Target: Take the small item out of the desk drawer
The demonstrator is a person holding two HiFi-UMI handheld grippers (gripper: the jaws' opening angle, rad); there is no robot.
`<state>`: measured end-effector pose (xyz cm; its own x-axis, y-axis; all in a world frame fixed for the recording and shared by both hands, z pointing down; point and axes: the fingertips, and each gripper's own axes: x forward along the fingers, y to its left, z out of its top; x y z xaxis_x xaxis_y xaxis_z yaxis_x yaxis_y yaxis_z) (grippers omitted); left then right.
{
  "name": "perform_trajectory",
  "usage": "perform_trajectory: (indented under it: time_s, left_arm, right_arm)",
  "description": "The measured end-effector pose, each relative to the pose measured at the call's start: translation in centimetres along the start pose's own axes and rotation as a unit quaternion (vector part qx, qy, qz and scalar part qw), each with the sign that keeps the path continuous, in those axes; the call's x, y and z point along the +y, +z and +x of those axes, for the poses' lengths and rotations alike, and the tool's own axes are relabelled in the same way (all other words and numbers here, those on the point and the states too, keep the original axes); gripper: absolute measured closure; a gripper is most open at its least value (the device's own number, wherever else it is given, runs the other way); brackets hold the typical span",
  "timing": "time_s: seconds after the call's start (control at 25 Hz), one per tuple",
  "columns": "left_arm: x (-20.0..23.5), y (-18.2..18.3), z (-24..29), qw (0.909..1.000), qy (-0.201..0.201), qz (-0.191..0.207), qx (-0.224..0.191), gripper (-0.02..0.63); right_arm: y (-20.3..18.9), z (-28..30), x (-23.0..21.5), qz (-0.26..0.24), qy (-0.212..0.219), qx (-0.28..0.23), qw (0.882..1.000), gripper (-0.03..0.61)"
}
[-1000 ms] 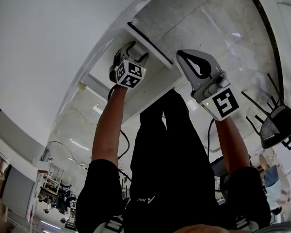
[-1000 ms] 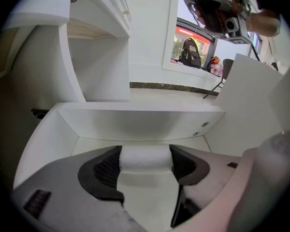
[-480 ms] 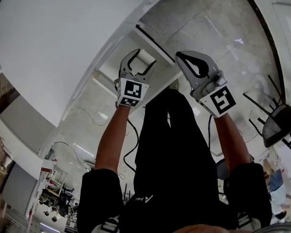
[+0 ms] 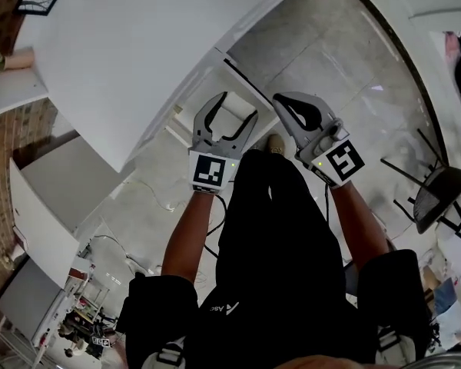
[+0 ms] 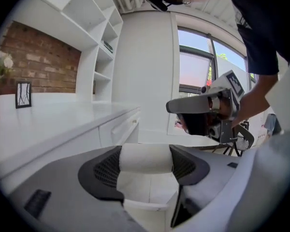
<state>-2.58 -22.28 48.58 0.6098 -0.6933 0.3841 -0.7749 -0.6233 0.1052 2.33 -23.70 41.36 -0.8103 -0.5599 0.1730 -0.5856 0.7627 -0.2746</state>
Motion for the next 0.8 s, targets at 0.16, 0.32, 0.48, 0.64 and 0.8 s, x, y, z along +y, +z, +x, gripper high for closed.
perform_trajectory:
  time_s: [0.16, 0.32, 0.48, 0.64, 0.8]
  left_arm:
    - [-1.2, 6.3, -2.6, 0.9990, 0.010, -0.001, -0.044, 0.322]
    - [-2.5, 11.4, -5.4, 0.9967, 0.016, 0.003, -0.080, 0.322]
    - [-3.8, 16.5, -8.1, 0.9932, 0.017, 0.012, -0.114, 0.322]
    - [-4.6, 20.4, -11.1, 0.9891, 0.021, 0.025, -0.144, 0.322]
    - [-4.8, 23.4, -13.5, 0.9837, 0.025, 0.033, -0.175, 0.322]
  right_arm:
    - [4.7, -2.1, 1.4, 0.000, 0.000, -0.027, 1.000, 0.577]
    - [8.3, -4.2, 2.6, -0.001, 0.002, -0.048, 0.999, 0.577]
    - [12.3, -6.0, 4.4, -0.015, 0.008, -0.070, 0.997, 0.577]
    - [15.6, -7.2, 7.1, -0.026, 0.016, -0.094, 0.995, 0.577]
    - [17.9, -7.9, 8.9, -0.046, 0.021, -0.108, 0.993, 0.577]
